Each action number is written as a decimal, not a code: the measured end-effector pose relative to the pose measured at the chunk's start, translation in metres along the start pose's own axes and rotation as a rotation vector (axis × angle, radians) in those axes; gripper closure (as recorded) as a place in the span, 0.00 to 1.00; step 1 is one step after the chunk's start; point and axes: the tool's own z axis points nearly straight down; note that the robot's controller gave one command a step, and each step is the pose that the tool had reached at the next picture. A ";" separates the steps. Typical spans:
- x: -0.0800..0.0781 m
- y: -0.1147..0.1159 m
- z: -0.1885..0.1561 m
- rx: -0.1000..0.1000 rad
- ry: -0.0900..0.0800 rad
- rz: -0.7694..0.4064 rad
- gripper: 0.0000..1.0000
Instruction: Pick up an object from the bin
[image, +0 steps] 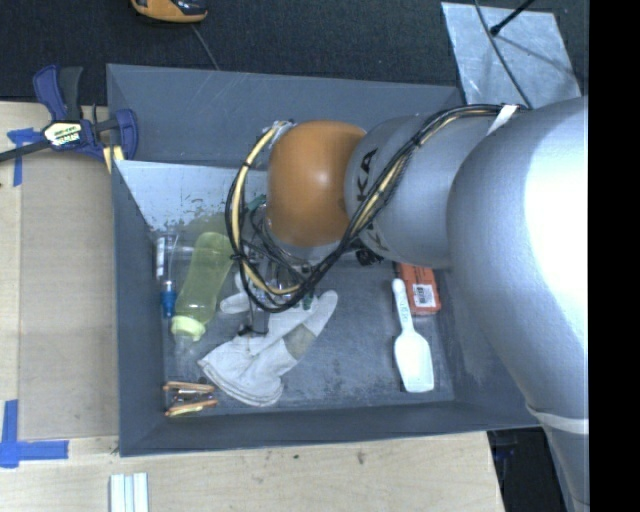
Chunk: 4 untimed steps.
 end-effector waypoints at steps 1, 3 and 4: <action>-0.014 0.001 0.022 0.004 0.011 -0.080 0.00; 0.021 -0.008 0.008 0.001 0.006 -0.192 1.00; 0.016 -0.025 -0.142 0.002 0.005 -0.178 1.00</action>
Offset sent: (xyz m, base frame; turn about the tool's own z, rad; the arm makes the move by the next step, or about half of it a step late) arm -0.0220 -0.0079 -0.0092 -0.1931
